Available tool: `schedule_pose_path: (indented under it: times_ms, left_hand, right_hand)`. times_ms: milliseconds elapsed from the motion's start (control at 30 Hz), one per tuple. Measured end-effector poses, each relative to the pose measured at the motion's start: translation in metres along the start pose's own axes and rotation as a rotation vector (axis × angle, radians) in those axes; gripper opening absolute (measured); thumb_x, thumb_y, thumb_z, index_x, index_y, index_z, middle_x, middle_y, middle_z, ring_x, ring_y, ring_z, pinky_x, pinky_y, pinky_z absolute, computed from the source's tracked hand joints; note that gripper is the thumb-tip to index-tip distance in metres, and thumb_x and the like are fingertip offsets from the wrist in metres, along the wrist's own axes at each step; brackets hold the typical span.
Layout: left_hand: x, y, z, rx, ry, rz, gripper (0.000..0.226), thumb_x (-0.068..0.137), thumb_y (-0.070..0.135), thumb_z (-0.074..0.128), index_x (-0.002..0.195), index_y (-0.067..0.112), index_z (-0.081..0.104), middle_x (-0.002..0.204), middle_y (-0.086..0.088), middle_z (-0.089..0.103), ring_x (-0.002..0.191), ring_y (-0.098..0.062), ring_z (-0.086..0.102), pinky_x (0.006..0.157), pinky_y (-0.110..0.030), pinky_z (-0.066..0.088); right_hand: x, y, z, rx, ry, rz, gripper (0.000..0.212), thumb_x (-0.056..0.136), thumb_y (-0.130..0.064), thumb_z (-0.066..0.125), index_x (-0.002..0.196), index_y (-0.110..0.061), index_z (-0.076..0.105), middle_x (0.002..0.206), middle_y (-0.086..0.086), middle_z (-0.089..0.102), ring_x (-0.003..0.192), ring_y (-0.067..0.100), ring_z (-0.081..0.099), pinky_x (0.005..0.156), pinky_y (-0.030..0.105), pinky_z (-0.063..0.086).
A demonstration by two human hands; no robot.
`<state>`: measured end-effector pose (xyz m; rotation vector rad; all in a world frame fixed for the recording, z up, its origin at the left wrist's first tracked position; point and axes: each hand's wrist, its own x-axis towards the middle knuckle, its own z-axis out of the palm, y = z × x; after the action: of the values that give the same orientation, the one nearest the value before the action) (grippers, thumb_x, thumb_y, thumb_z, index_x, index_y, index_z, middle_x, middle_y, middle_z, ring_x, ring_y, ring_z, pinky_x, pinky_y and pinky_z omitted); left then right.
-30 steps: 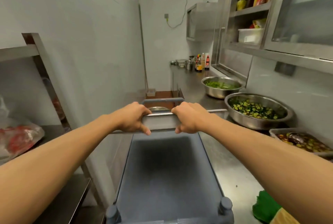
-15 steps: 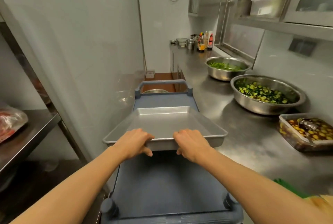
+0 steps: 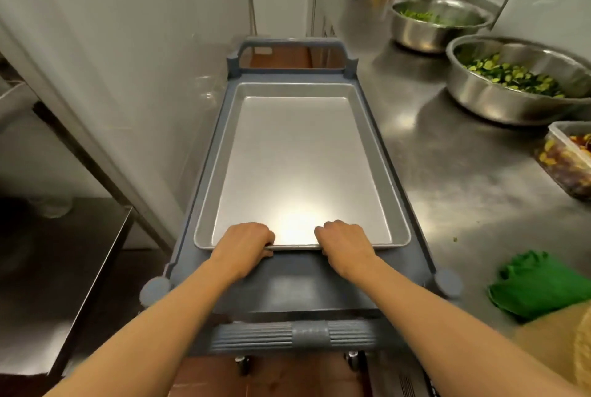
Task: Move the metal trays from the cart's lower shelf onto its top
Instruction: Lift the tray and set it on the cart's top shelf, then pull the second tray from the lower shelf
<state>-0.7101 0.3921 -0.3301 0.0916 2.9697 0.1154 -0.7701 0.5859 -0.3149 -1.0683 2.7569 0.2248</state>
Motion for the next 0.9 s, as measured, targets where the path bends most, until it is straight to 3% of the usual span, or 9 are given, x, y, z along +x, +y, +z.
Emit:
schedule_pose_path:
  times_ms: [167, 267, 333, 533, 667, 767, 900]
  left_hand:
    - [-0.001, 0.002, 0.022, -0.113, 0.04, -0.034, 0.014, 0.089, 0.03, 0.059, 0.091, 0.017, 0.064, 0.096, -0.004, 0.067, 0.09, -0.026, 0.06, 0.068, -0.032, 0.04]
    - [-0.004, 0.006, 0.006, -0.193, -0.031, -0.041, 0.031, 0.085, 0.045, 0.062, 0.102, 0.02, 0.063, 0.102, 0.001, 0.067, 0.094, -0.022, 0.061, 0.076, -0.033, 0.047]
    - [-0.011, 0.013, -0.011, -0.265, -0.01, -0.04, 0.036, 0.086, 0.052, 0.058, 0.104, 0.021, 0.063, 0.101, 0.001, 0.069, 0.092, -0.02, 0.062, 0.08, -0.036, 0.051]
    - [-0.041, 0.036, -0.059, -0.401, 0.101, -0.054, 0.016, 0.087, 0.027, 0.055, 0.093, 0.016, 0.064, 0.088, -0.007, 0.07, 0.081, -0.026, 0.063, 0.076, -0.046, 0.054]
    - [-0.078, 0.049, -0.067, -0.407, 0.137, -0.047, 0.015, 0.087, 0.024, 0.054, 0.089, 0.013, 0.064, 0.082, -0.007, 0.069, 0.076, -0.025, 0.062, 0.074, -0.048, 0.054]
    - [-0.113, 0.06, -0.063, -0.454, 0.199, 0.002, 0.014, 0.087, 0.024, 0.055, 0.092, 0.014, 0.065, 0.083, -0.005, 0.069, 0.078, -0.023, 0.062, 0.075, -0.046, 0.054]
    - [-0.173, 0.07, -0.046, -0.472, 0.406, 0.09, 0.012, 0.083, 0.021, 0.054, 0.091, 0.019, 0.063, 0.082, 0.002, 0.066, 0.076, -0.017, 0.059, 0.07, -0.037, 0.051]
  right_hand:
    - [-0.001, 0.004, 0.022, 0.075, 0.015, 0.029, 0.019, 0.087, -0.001, 0.054, 0.104, -0.006, 0.054, 0.108, 0.012, 0.059, 0.1, 0.031, 0.055, 0.064, 0.034, 0.032]
    - [-0.003, 0.002, 0.006, 0.213, 0.024, 0.023, 0.03, 0.091, -0.03, 0.06, 0.107, -0.006, 0.056, 0.109, 0.012, 0.06, 0.102, 0.031, 0.057, 0.074, 0.037, 0.042]
    - [-0.007, -0.005, -0.012, 0.306, 0.1, -0.008, 0.036, 0.09, -0.04, 0.057, 0.107, -0.009, 0.058, 0.109, 0.011, 0.062, 0.1, 0.03, 0.057, 0.078, 0.039, 0.047]
    - [-0.035, -0.037, -0.062, 0.481, 0.219, -0.064, 0.018, 0.085, -0.027, 0.052, 0.089, -0.012, 0.06, 0.091, 0.008, 0.066, 0.079, 0.029, 0.059, 0.064, 0.035, 0.046]
    - [-0.074, -0.057, -0.07, 0.548, 0.261, -0.016, 0.016, 0.084, -0.023, 0.05, 0.086, -0.011, 0.06, 0.083, 0.006, 0.064, 0.073, 0.026, 0.059, 0.06, 0.035, 0.047]
    - [-0.11, -0.077, -0.061, 0.551, 0.424, -0.005, 0.015, 0.088, -0.024, 0.051, 0.086, -0.012, 0.06, 0.084, 0.004, 0.063, 0.071, 0.021, 0.055, 0.06, 0.031, 0.04]
    - [-0.165, -0.108, -0.039, 0.498, 0.586, -0.057, 0.015, 0.089, -0.025, 0.052, 0.085, -0.012, 0.058, 0.079, 0.003, 0.061, 0.069, 0.019, 0.053, 0.059, 0.032, 0.042]
